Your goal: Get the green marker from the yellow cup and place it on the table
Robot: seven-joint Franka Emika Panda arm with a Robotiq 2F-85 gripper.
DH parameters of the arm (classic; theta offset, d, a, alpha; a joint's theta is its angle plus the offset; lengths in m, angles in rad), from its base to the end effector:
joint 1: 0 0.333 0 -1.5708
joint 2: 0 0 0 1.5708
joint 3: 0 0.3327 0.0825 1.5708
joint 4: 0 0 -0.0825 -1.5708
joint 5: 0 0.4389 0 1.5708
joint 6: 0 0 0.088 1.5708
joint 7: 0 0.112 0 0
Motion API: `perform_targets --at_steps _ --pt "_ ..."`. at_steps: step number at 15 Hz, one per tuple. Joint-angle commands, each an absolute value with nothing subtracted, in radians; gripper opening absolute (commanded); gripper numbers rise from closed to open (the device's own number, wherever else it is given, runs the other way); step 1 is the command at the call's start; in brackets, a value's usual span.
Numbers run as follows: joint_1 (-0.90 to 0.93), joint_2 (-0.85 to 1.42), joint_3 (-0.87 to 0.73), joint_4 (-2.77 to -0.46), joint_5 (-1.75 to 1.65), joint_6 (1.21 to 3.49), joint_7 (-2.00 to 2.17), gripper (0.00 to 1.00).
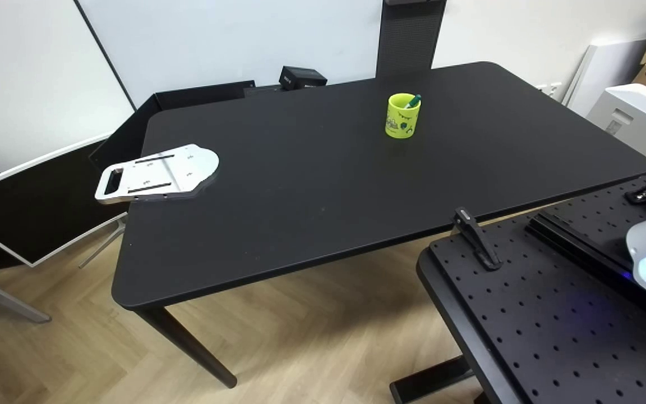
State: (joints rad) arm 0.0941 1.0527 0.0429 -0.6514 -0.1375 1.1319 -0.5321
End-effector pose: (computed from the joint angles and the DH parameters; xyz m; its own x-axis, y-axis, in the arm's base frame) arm 0.7862 0.0728 0.3086 0.6568 0.5511 -0.5146 0.5405 -0.8200 -0.1883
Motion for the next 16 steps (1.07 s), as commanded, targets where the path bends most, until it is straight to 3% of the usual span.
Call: perform_targets --at_steps 1,16 --pt "0.095 1.088 0.064 -0.646 -0.121 1.146 -0.572 1.00" --pt "0.074 1.229 0.090 -0.657 -0.079 1.206 -0.644 1.00"
